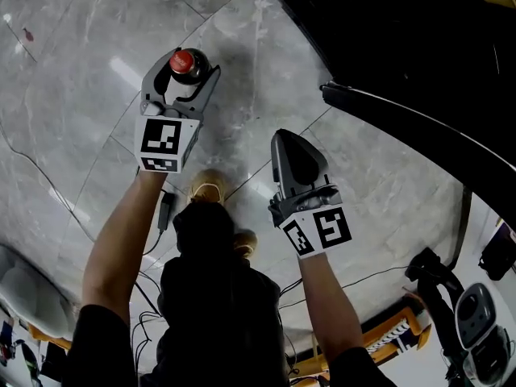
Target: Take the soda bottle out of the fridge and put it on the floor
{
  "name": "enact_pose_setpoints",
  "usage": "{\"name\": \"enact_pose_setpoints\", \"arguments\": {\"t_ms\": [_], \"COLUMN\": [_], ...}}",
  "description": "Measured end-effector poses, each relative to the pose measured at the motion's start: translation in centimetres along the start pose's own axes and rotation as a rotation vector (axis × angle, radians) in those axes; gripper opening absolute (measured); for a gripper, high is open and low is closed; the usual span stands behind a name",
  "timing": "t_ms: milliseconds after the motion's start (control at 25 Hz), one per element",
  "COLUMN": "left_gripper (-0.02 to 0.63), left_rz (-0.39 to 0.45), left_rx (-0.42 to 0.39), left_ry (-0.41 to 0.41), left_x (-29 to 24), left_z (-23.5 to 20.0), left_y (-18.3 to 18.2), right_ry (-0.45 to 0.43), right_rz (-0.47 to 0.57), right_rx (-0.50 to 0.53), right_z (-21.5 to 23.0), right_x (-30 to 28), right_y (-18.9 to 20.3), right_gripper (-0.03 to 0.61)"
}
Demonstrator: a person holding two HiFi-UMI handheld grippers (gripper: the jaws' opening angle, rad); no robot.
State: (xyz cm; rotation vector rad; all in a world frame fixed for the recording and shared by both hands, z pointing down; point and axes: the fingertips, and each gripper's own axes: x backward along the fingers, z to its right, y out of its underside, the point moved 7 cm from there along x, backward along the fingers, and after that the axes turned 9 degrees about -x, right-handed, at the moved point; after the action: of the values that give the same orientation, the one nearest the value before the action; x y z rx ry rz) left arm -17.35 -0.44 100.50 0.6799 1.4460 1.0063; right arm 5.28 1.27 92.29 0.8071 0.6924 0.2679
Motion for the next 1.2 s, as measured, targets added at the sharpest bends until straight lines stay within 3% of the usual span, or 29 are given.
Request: {"name": "enact_pose_setpoints", "arguments": {"t_ms": [400, 920, 1200], "left_gripper": [0.311, 0.313, 0.314], "left_rz": [-0.018, -0.056, -0.092], "left_rx": [0.027, -0.008, 0.014], "left_ry": [-0.031, -0.003, -0.007], "left_x": [-0.2, 0.9, 1.4], "left_z": [0.3, 1.7, 1.7], "left_y": [2.6, 3.1, 2.8], "right_ry": [-0.035, -0.028, -0.024], "right_rz": [-0.023, -0.052, -0.061], "right_rx": [0.010, -0.006, -0.016], "right_z": [-0.5, -1.3, -2.1], "right_x": [-1.3, -1.0, 0.1], "right_y": [0.8, 1.2, 0.8], "right_gripper": [0.025, 0.025, 0.025]}}
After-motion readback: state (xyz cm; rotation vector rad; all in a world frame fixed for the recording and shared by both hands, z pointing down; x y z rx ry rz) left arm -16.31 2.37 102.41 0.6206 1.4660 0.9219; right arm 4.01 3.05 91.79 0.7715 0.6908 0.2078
